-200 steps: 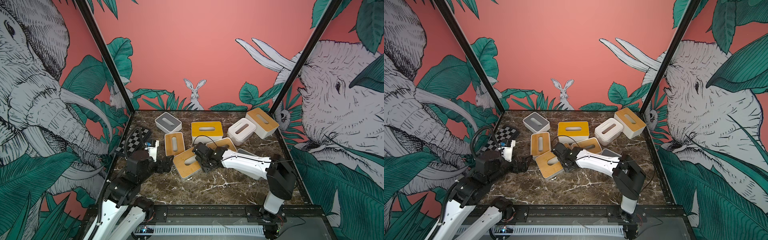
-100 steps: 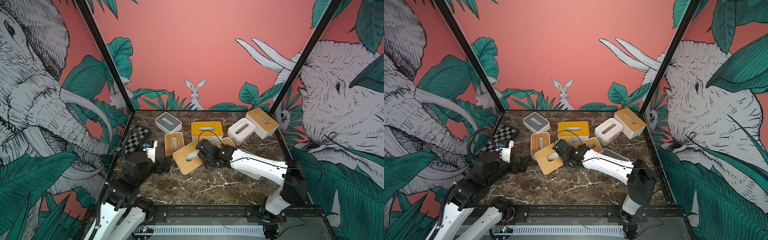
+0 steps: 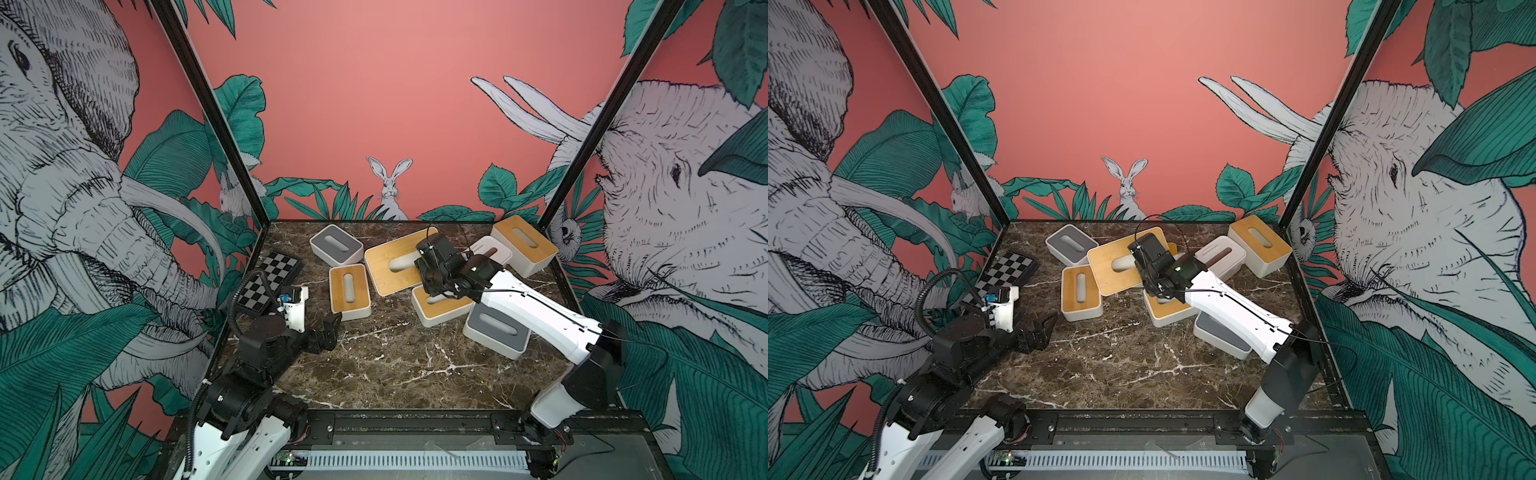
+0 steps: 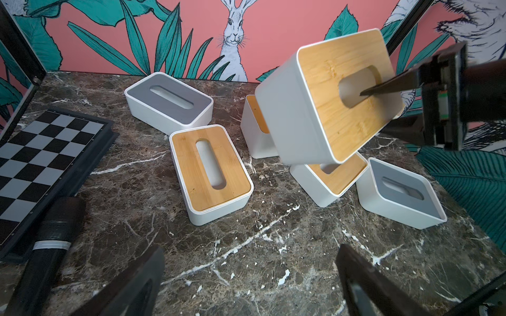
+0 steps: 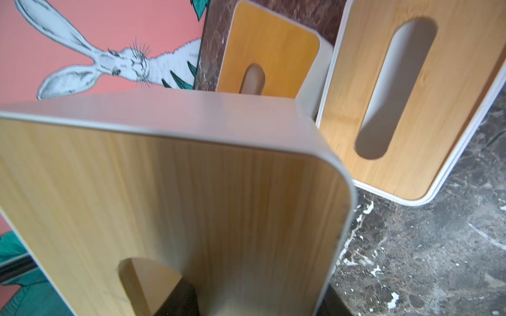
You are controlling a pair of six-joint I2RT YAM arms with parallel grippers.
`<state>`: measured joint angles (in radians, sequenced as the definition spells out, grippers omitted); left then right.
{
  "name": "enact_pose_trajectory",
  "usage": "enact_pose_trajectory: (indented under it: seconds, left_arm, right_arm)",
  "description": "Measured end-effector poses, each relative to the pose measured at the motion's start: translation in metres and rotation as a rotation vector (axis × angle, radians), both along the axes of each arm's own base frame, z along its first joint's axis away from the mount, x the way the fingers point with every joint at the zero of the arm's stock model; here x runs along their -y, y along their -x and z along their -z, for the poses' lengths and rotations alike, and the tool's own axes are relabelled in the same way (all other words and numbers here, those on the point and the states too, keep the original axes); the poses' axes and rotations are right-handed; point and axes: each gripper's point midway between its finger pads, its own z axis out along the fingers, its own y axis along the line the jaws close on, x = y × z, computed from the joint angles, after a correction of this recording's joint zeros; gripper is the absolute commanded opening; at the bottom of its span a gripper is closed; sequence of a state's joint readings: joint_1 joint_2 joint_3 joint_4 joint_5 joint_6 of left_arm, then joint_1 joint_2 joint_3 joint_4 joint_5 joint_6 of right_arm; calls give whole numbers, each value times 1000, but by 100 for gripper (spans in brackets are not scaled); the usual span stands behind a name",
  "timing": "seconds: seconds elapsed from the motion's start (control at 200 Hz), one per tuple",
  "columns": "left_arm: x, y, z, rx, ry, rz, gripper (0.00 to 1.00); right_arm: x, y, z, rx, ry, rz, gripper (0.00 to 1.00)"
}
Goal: Stack the tissue boxes
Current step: Place the tissue box at the tissue box.
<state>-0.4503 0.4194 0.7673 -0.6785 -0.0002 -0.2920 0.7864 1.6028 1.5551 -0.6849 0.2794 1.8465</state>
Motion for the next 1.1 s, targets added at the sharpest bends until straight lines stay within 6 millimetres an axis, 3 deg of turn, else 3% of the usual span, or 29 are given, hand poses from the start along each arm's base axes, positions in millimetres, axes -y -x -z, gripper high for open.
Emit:
enact_pose_trajectory:
  seconds: [0.16, 0.29, 0.54, 0.68, 1.1]
  left_arm:
    - [0, -1, 0, 0, 2, -1, 100]
    - [2, -3, 2, -10, 0, 2, 100]
    - [2, -4, 3, -12, 0, 1, 100]
    - [2, -3, 3, -13, 4, 3, 100]
    - [2, -4, 1, -8, 8, 3, 100]
  right_arm:
    - [27, -25, -12, -6, 13, 88, 39]
    - [38, -47, -7, -32, 34, 144, 39]
    - [34, -80, 22, -103, 51, 189, 40]
    - [24, -96, 24, -113, 40, 195, 41]
    - [20, -100, 24, -144, 12, 235, 41]
